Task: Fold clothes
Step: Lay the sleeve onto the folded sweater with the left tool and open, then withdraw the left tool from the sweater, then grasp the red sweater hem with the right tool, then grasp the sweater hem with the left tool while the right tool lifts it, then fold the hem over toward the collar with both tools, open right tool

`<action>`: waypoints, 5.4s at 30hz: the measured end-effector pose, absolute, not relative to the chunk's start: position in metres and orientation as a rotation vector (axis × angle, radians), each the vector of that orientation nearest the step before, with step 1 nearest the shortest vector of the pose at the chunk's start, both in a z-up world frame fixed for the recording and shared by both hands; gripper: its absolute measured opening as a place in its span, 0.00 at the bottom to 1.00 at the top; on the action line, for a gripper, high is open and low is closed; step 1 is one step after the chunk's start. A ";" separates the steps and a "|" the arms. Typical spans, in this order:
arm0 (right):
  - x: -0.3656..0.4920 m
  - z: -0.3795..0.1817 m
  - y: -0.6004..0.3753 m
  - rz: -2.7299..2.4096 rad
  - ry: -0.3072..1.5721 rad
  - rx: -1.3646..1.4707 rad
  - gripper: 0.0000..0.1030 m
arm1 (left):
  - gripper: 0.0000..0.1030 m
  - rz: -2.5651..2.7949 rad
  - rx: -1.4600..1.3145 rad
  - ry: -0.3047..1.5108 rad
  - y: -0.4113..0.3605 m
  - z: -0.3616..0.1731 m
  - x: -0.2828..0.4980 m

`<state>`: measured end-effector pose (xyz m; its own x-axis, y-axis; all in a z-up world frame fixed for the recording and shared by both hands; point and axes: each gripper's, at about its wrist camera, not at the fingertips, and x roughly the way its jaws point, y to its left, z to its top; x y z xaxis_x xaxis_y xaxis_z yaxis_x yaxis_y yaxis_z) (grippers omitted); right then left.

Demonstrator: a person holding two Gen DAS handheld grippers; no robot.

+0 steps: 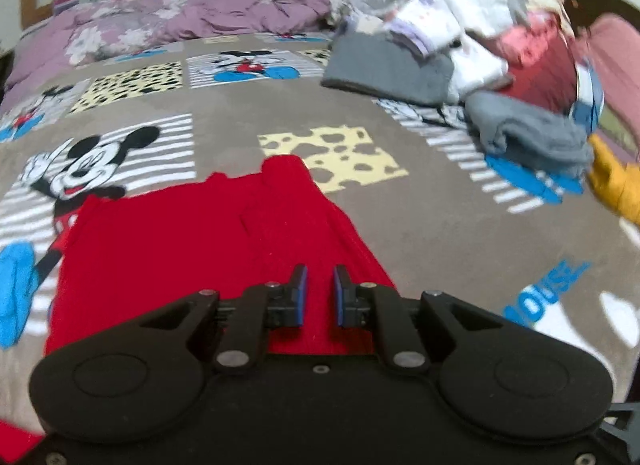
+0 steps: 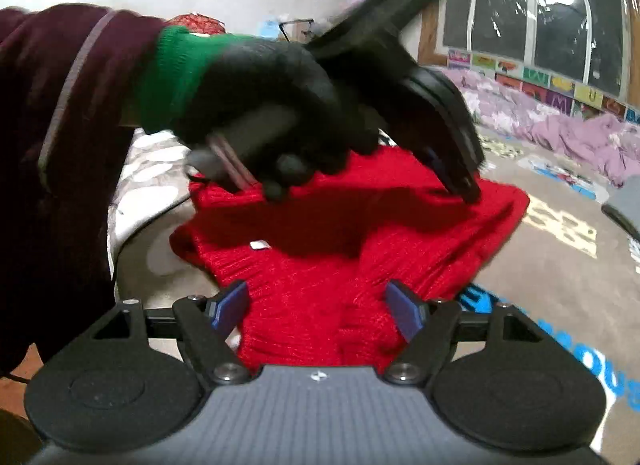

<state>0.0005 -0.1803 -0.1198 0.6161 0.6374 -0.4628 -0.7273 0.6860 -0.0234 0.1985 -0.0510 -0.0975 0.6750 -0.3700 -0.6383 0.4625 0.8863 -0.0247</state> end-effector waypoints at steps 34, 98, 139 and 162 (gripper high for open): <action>0.001 -0.106 -0.234 0.622 0.353 0.367 0.73 | 0.57 -0.134 -0.296 0.629 0.112 -0.075 0.071; 0.043 -0.134 -0.260 0.654 0.376 0.867 0.75 | 0.07 -0.405 0.115 0.357 -0.039 -0.078 0.035; 0.080 -0.178 -0.272 0.515 0.431 1.047 0.25 | 0.29 -0.169 -0.102 0.520 0.125 -0.087 0.051; 0.107 -0.132 -0.267 0.449 0.525 0.869 0.21 | 0.24 -0.448 -0.023 0.513 0.105 -0.078 0.079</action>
<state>0.1068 -0.2673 -0.1318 0.7851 0.5677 -0.2475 -0.1566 0.5686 0.8076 0.0791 0.1045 -0.0779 0.7772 -0.4195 -0.4690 0.4081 0.9034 -0.1318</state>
